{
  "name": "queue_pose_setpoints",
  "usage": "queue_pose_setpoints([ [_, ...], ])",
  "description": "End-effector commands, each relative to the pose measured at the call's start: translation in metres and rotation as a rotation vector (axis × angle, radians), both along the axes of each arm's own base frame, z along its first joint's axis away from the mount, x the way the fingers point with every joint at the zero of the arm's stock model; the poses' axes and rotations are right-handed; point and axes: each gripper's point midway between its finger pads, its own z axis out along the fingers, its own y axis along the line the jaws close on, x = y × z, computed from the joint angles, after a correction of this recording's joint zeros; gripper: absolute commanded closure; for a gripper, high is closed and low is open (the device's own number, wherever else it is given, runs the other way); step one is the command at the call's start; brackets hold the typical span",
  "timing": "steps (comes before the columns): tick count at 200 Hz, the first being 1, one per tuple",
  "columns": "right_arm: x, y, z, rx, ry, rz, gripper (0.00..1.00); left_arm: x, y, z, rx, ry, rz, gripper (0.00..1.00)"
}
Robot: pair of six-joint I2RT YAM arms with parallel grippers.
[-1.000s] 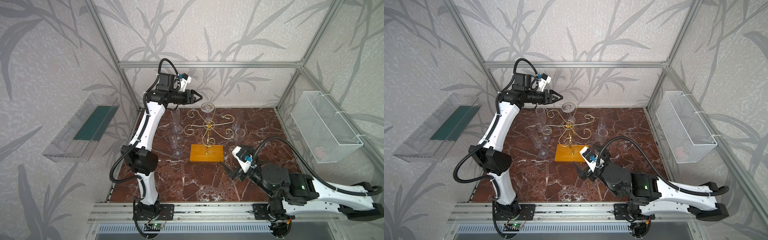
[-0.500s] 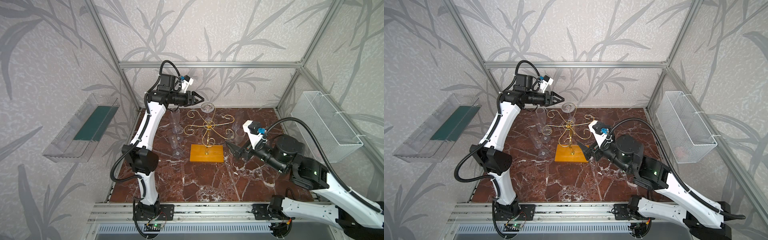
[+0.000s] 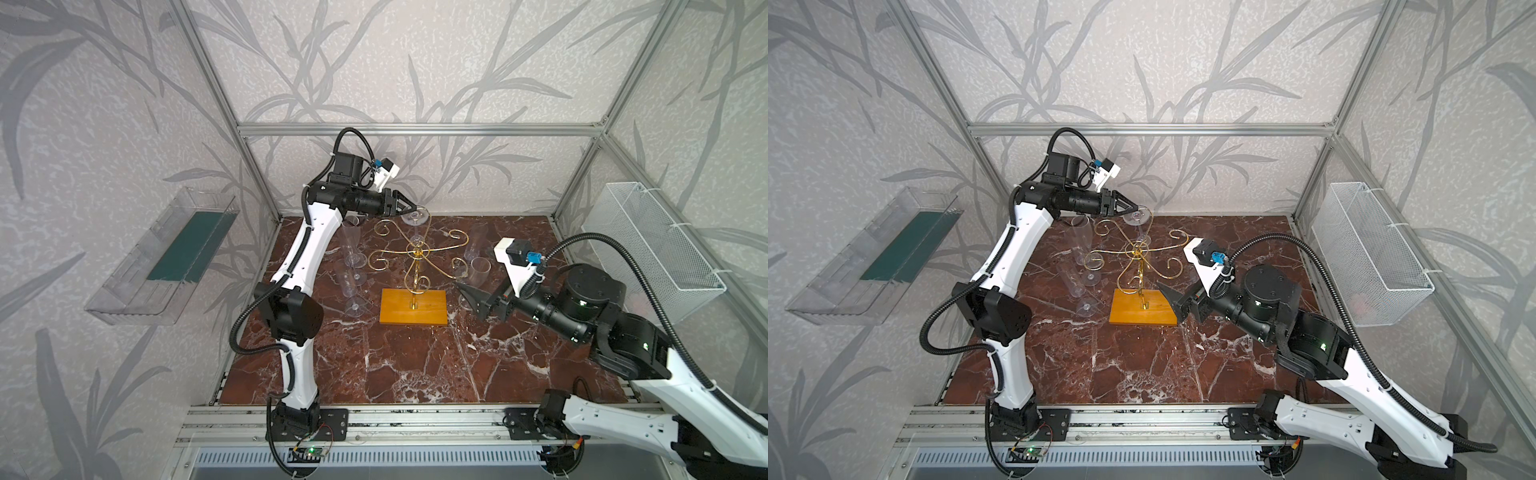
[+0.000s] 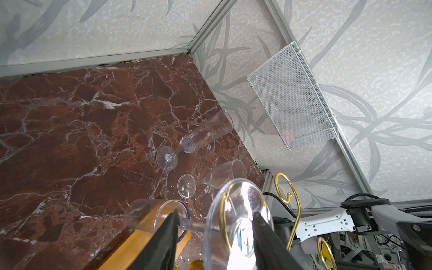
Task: Take the wine glass off the wine glass rack
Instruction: 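Reach the left gripper toward the far side of the rack while the right retracts, then close the left gripper on the stem of a hanging clear flute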
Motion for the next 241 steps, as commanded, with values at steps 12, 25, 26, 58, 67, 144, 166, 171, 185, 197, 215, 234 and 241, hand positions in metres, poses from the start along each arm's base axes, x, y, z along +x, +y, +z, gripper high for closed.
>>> queue_pose_setpoints([
  [12,-0.002,-0.006,-0.002,0.012,0.011,-0.007,0.01,-0.008,-0.005,0.005,0.006,-0.020,-0.036,0.57],
  [25,-0.001,-0.008,-0.002,0.014,0.011,-0.016,0.01,-0.008,-0.004,0.003,0.016,-0.019,-0.030,0.60],
  [26,-0.001,-0.008,-0.003,0.014,0.012,-0.017,0.01,-0.008,-0.004,0.003,0.018,-0.018,-0.028,0.60],
  [58,-0.001,-0.013,-0.004,0.022,0.014,-0.035,0.01,-0.009,-0.002,0.006,0.027,-0.030,-0.018,0.67],
  [67,-0.001,-0.014,-0.005,0.023,0.015,-0.038,0.01,-0.009,-0.001,0.007,0.030,-0.035,-0.012,0.69],
  [144,-0.002,-0.021,-0.005,0.041,0.012,-0.061,0.01,-0.008,0.002,0.009,0.053,-0.057,0.008,0.80],
  [166,-0.002,-0.022,-0.007,0.040,0.013,-0.064,0.01,-0.009,0.002,0.010,0.053,-0.059,0.010,0.82],
  [171,-0.001,-0.022,-0.007,0.040,0.014,-0.064,0.01,-0.009,0.002,0.011,0.052,-0.061,0.009,0.83],
  [185,-0.002,-0.022,-0.007,0.044,0.014,-0.065,0.01,-0.010,0.002,0.011,0.052,-0.060,0.010,0.84],
  [197,-0.001,-0.022,-0.008,0.044,0.016,-0.066,0.01,-0.010,0.002,0.011,0.053,-0.061,0.010,0.86],
  [215,-0.002,-0.023,-0.008,0.049,0.015,-0.068,0.01,-0.010,0.003,0.011,0.055,-0.060,0.013,0.90],
  [234,-0.002,-0.025,-0.008,0.055,0.013,-0.073,0.01,-0.012,0.003,0.013,0.047,-0.055,0.016,0.95],
  [241,-0.003,-0.026,-0.007,0.060,0.012,-0.075,0.01,-0.012,0.002,0.015,0.039,-0.051,0.014,0.98],
])
